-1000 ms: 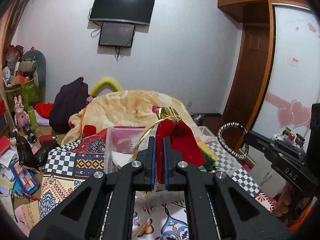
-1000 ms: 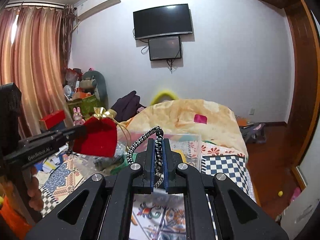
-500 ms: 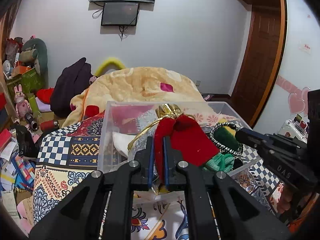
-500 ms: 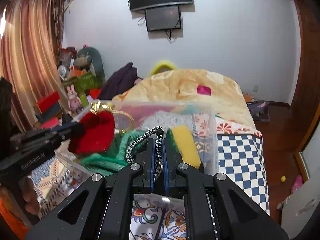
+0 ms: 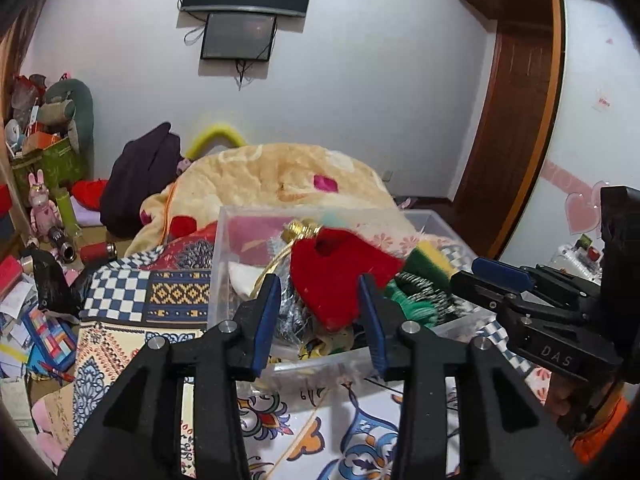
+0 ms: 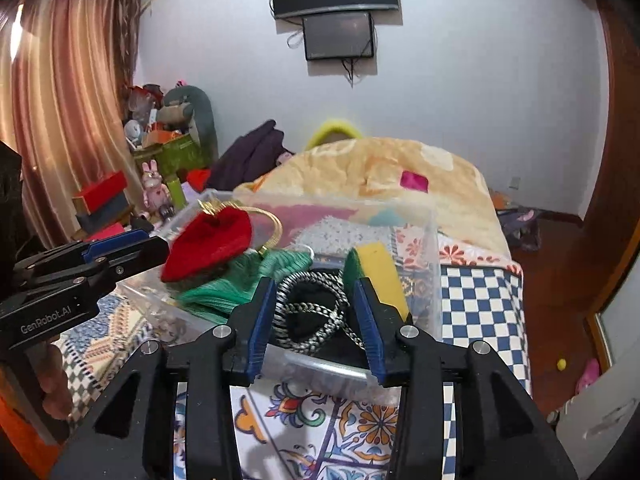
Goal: Organize soft objects
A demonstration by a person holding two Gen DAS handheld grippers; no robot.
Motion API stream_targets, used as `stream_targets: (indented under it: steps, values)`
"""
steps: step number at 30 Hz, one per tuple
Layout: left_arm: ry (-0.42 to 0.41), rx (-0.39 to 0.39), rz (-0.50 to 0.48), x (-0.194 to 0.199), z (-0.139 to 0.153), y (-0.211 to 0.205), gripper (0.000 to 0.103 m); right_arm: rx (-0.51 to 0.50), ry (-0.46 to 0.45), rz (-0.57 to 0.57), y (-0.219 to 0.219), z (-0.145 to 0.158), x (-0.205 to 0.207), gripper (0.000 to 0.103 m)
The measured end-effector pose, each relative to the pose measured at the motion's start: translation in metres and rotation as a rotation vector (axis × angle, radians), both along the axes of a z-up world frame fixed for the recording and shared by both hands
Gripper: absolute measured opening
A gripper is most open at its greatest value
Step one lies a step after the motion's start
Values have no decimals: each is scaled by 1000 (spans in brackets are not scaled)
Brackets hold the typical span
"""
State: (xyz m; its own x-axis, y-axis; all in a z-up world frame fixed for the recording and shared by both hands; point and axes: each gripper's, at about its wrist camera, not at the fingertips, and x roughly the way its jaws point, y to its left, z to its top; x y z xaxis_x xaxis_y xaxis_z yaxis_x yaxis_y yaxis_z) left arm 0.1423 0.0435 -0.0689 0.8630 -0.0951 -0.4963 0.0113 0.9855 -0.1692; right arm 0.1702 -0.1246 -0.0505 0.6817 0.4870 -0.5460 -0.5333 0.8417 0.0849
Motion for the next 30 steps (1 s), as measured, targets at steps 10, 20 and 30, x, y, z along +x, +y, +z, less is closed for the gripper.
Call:
stream_targets:
  steps: [10, 20, 30]
  values:
    - [-193, 42, -21, -56, 58, -13, 55, 92, -182, 15, -14, 58, -46, 48]
    - [-333, 64, -22, -103, 96, -23, 74, 179, -321, 8, -32, 92, -88, 60]
    - [-382, 64, -7, -124, 106, -23, 93, 213, -358, -1, -33, 94, -100, 85]
